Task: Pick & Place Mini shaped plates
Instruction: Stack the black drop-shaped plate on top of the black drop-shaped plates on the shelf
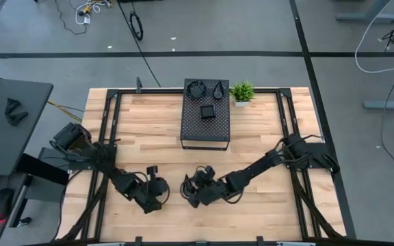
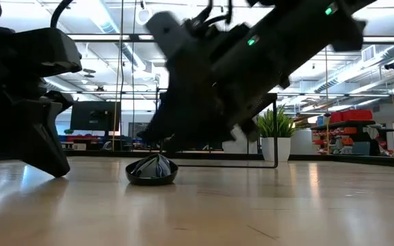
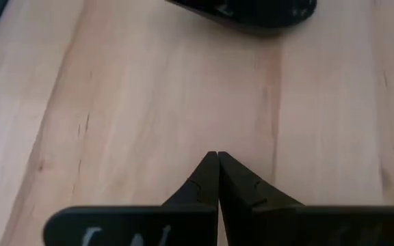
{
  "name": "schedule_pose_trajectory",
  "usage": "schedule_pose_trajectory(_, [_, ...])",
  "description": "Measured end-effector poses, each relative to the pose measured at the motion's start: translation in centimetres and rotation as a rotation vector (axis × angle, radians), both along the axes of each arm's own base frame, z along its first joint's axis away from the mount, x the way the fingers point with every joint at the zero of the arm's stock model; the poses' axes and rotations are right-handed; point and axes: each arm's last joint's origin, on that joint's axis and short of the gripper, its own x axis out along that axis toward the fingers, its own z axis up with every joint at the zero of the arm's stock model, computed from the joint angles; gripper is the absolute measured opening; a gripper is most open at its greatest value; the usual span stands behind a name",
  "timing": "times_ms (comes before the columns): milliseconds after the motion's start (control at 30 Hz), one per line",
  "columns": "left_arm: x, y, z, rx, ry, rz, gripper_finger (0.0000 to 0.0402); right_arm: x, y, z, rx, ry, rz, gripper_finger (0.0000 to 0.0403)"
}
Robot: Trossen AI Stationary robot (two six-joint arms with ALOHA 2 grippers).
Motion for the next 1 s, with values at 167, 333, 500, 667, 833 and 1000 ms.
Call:
schedule_pose_trajectory(167, [0.1, 0.0, 0.0, 0.007, -0.042, 0.018, 0.0003, 0.8, -0.2, -1.4, -0.007, 0.055, 0.017, 0.0161])
schedule_pose_trajectory(333, [0.3, -0.1, 0.2, 0.009, -0.076, 0.026, 0.0003, 0.4, -0.4, -1.8, -0.033, 0.104, 0.008, 0.0136])
schedule_pose_trajectory(500, [0.4, -0.1, 0.2, 0.016, -0.087, 0.021, 0.0003, 0.4, -0.3, -1.8, -0.019, 0.107, 0.020, 0.0102])
schedule_pose_trajectory(667, [0.5, -0.1, 0.3, 0.015, -0.090, 0.019, 0.0003, 0.4, -0.1, -1.3, -0.002, 0.101, 0.042, 0.0085])
schedule_pose_trajectory(833, [0.5, -0.1, 0.3, 0.014, -0.090, 0.019, 0.0003, 0.3, -0.1, -0.6, 0.009, 0.084, 0.038, 0.0091])
schedule_pose_trajectory(1000, [0.5, -0.1, 0.3, 0.013, -0.091, 0.018, 0.0003, 0.3, -0.1, 0.5, 0.041, 0.051, 0.016, 0.0114])
